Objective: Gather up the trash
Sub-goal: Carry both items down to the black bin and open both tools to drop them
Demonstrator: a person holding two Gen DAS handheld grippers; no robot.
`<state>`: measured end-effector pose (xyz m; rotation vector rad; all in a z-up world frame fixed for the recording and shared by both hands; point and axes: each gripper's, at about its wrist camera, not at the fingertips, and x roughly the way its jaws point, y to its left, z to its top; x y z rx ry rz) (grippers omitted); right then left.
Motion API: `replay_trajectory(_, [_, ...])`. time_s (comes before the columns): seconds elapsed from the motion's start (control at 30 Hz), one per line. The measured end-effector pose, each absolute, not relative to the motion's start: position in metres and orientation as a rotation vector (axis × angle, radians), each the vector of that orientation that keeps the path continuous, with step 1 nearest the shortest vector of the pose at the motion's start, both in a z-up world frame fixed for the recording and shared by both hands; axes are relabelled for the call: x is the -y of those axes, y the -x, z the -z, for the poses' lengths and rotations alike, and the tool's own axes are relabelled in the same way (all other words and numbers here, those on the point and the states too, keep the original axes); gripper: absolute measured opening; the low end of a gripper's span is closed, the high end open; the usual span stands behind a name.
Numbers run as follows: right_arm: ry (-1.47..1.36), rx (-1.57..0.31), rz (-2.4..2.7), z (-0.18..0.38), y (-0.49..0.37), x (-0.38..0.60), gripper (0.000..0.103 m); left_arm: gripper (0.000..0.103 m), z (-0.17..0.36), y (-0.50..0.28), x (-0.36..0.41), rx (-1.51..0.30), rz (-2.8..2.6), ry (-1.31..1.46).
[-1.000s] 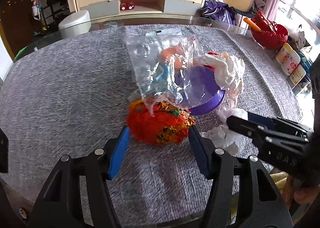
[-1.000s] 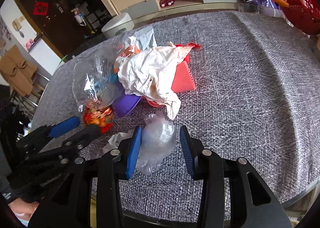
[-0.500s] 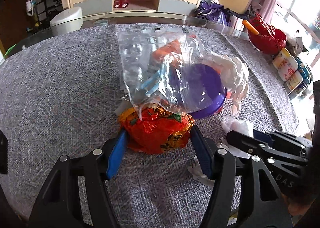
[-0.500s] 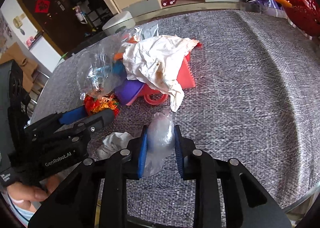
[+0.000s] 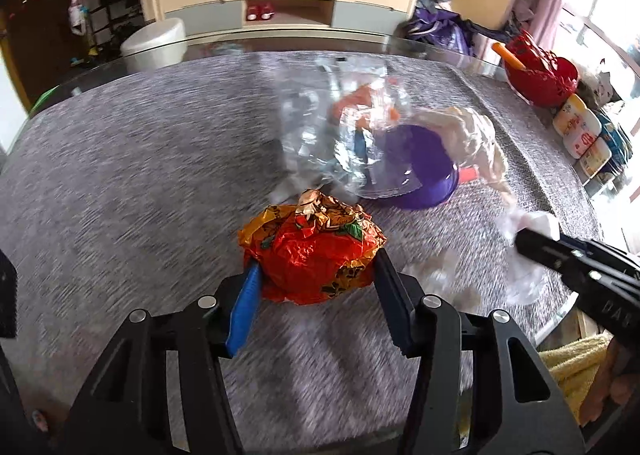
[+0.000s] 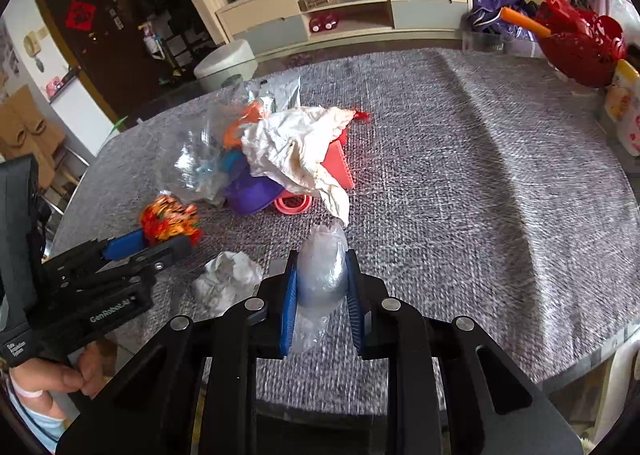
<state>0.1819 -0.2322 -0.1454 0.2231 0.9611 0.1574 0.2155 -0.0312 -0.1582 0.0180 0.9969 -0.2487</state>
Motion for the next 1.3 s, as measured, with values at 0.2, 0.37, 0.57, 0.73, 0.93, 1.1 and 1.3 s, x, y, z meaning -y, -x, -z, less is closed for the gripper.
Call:
replay_trajectory(0.2, [-0.217,-0.924,-0.169,0.127,-0.156,0.228,0.023,0.052,0.134,-0.172,0.018,-0.959,0.24,-0.003])
replay_trajectory(0.37, [-0.199,-0.905,-0.171,0.119,-0.126,0.225,0.023,0.052,0.117,-0.126,0.021,-0.922,0.266,-0.005])
replay_trajectory(0.57, [-0.162,-0.943,-0.186,0.134,-0.084,0.213,0.023,0.052,0.128,-0.073,0.034,-0.937,0.311,-0.025])
replay_trajectory(0.73, [-0.153,-1.013,-0.205,0.169,-0.06,0.206,0.024,0.052,0.161,-0.043,0.04,-1.0,0.33,-0.032])
replay_trajectory(0.93, [-0.184,-1.089,-0.202,0.205,-0.05,0.203,0.024,0.052,0.203,-0.026,0.049,-1.077,0.351,-0.038])
replay_trajectory(1.1, [-0.196,-1.156,-0.194,0.234,-0.045,0.201,0.025,0.052,0.235,-0.021,0.052,-1.152,0.359,-0.02])
replay_trajectory(1.3, [-0.208,-1.207,-0.195,0.25,-0.045,0.201,0.026,0.052,0.262,-0.02,0.055,-1.229,0.374,-0.007])
